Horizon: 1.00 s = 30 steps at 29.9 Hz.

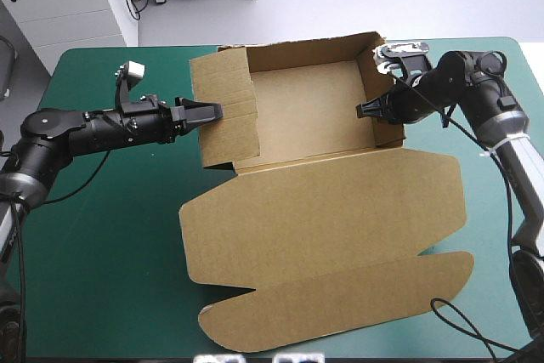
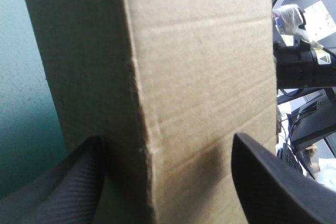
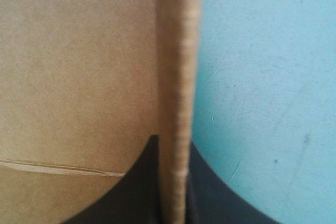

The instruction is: Fold the box

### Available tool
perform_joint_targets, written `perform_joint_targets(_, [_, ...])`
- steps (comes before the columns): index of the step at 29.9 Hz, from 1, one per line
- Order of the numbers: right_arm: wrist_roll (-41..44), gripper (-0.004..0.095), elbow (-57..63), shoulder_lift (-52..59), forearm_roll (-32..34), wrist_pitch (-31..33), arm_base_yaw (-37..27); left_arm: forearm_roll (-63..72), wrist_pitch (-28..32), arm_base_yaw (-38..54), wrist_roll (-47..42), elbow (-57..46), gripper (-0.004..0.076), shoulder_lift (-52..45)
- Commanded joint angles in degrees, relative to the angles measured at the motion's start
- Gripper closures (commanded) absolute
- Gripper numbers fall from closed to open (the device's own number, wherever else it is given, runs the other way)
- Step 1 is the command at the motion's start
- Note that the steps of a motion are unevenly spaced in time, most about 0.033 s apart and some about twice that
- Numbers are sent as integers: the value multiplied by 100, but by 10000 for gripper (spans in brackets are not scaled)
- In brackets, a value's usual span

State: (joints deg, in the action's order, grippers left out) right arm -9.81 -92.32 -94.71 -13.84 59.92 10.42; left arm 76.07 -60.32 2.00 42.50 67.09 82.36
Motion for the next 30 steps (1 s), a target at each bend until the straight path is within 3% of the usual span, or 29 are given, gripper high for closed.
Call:
perform_joint_targets(1, [-16,920,-168,239,-158,-221,3,508,224,-35,-65,203,232,-220])
perform_joint_targets(8, [-16,920,-168,239,-186,-248,3,140,-19,-35,-423,219,232,-220])
perform_joint_targets(13, [9,919,-168,239,71,-359,3,-1458,-49,-331,-1223,732,232,-220])
perform_joint_targets(18, [112,919,-168,239,121,-382,3,-3022,342,-1141,-2551,1316,232,-220])
perform_joint_targets(26, [157,919,-168,239,0,-372,3,-5560,1471,-2501,-4950,1450,232,-148])
perform_joint_targets(30, [157,919,-229,239,-14,-306,3,-6016,1569,-2721,-5601,1450,232,19])
